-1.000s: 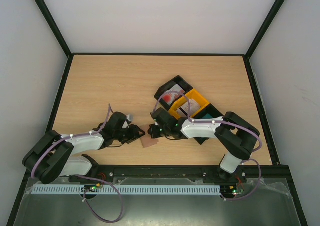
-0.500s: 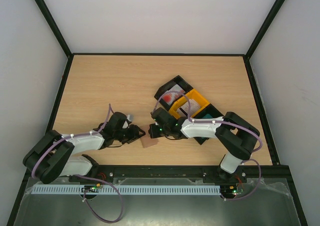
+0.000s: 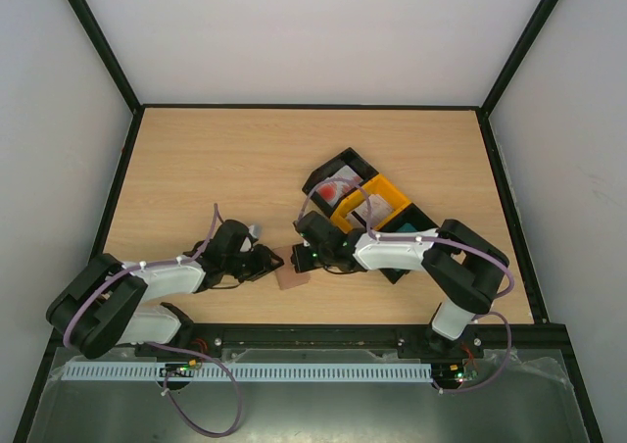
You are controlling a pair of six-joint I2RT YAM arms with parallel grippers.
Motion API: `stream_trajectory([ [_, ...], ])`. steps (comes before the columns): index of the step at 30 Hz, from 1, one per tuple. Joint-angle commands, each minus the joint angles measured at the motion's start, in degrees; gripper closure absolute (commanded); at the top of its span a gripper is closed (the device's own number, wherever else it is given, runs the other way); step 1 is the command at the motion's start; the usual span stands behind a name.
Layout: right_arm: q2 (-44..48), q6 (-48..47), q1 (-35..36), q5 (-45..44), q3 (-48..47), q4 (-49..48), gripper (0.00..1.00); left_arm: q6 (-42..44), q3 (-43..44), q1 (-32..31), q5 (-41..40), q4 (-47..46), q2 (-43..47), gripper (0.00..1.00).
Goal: Put the credit cards into the card holder
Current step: Close the card holder at the center of the board.
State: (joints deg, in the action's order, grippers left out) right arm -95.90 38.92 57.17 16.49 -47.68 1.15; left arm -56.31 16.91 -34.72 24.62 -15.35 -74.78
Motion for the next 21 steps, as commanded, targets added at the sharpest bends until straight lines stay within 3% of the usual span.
stream_trajectory([
  [1, -1.76, -2.19, 2.13, 0.76, -0.58, 6.42, 0.98, 0.73, -0.93, -0.35, -2.17, 4.48, -0.98, 0.69],
  [21, -5.55, -5.21, 6.64, -7.10, -5.63, 14.35, 0.98, 0.42, -0.71, -0.49, -2.36, 4.28, -1.88, 0.70],
])
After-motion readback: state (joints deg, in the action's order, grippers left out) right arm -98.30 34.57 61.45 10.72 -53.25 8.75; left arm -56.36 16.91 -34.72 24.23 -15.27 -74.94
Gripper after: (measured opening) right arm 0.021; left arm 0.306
